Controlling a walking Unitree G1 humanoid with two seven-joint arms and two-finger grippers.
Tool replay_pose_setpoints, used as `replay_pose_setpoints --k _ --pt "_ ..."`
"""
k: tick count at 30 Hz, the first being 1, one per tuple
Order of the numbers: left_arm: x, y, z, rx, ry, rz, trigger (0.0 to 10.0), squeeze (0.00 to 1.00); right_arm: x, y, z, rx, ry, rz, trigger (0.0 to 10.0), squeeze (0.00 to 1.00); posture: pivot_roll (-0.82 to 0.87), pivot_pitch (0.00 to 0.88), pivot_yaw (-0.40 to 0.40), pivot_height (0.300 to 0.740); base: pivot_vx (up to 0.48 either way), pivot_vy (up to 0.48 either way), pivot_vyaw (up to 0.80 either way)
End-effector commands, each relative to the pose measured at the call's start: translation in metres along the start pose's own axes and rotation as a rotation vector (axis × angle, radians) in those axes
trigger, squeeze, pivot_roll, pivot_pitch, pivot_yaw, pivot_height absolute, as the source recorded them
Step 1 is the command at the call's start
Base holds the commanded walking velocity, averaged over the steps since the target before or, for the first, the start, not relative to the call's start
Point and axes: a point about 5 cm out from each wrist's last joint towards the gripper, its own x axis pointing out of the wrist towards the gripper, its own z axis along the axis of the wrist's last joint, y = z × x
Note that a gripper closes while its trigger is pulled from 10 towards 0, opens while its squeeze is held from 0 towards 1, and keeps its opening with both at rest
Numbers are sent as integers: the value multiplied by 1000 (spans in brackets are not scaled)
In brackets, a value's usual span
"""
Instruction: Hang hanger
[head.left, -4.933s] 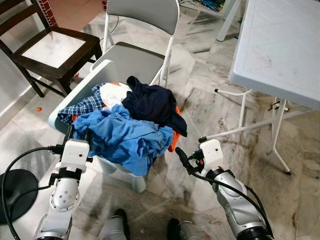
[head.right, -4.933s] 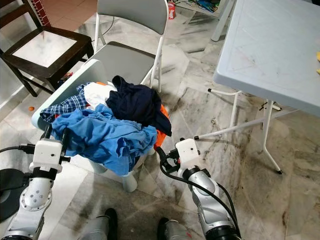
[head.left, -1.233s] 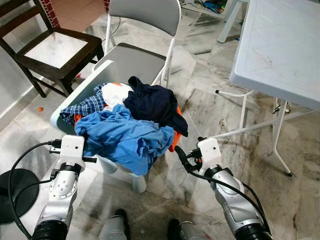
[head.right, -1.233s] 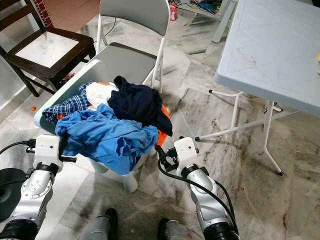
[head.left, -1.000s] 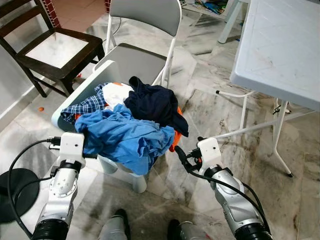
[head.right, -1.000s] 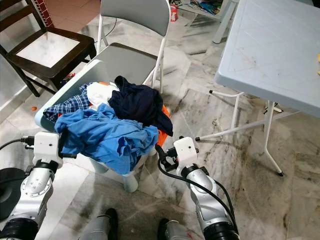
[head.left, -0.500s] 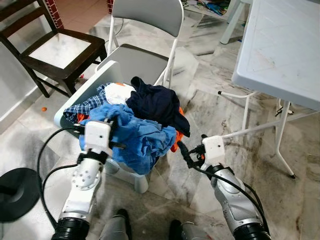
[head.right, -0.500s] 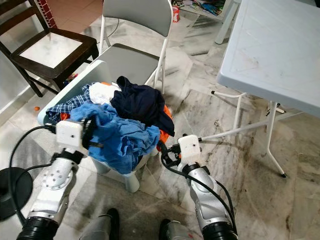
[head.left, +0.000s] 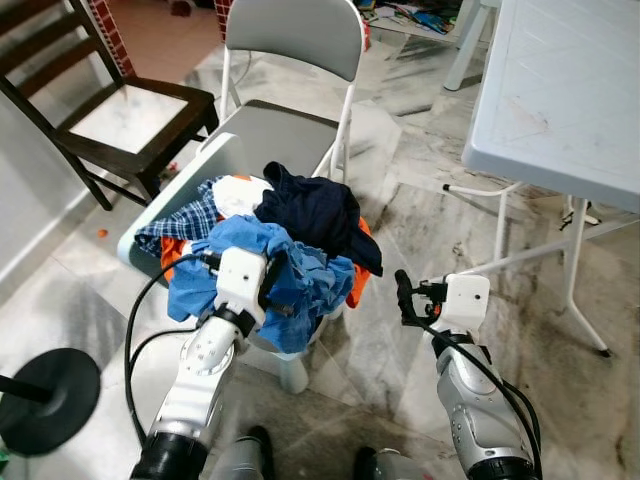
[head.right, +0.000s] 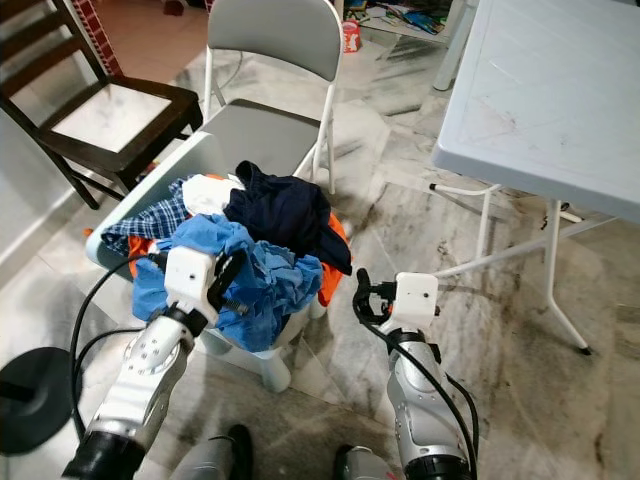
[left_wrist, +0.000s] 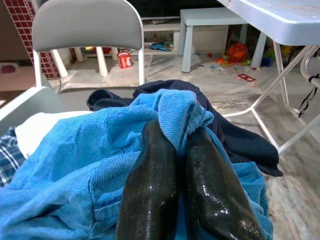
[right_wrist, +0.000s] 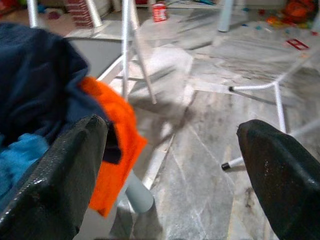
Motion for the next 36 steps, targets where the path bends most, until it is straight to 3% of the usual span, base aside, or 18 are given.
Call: replay_pose_setpoints --k 1,10,16,26,36 --pt "0 1 -4 -2 28 -41 10000 0 -2 -6 -2 27 10 -42 10000 0 -65 151 75 740 0 0 0" --pt "2 8 -4 -9 15 -35 10000 0 -5 -13 -5 31 17 -34 10000 0 -67 156 81 740 312 0 -468" --pt "0 11 -7 -16 25 -7 10000 0 -1 -3 0 16 13 20 10000 0 -62 180 57 740 365 0 -473" --pt "-6 10 -13 -54 43 29 10000 0 -3 2 1 -1 20 61 10000 0 -62 202 30 740 0 0 0" --pt "-3 13 -10 -52 40 25 10000 0 -5 2 0 3 31 59 10000 0 -71 221 44 740 0 -354 -433"
